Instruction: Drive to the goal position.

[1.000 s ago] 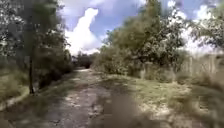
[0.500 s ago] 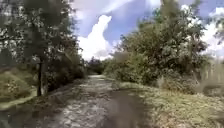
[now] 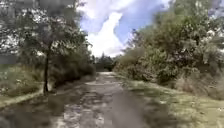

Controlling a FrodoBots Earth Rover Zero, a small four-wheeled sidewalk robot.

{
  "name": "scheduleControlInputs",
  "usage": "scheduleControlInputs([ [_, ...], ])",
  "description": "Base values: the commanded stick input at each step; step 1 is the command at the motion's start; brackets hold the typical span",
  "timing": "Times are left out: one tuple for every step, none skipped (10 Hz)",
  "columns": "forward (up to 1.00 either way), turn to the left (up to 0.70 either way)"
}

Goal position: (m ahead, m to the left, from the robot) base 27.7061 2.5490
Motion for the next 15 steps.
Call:
scheduleControlInputs([
  [1.00, 0.00],
  [1.00, 0.00],
  [1.00, 0.00],
  [1.00, 0.00],
  [1.00, 0.00],
  [1.00, 0.00],
  [1.00, 0.00],
  [1.00, 0.00],
  [1.00, 0.00],
  [1.00, 0.00],
  [1.00, 0.00],
  [1.00, 0.00],
  [1.00, 0.00],
  [1.00, 0.00],
  [1.00, 0.00],
])
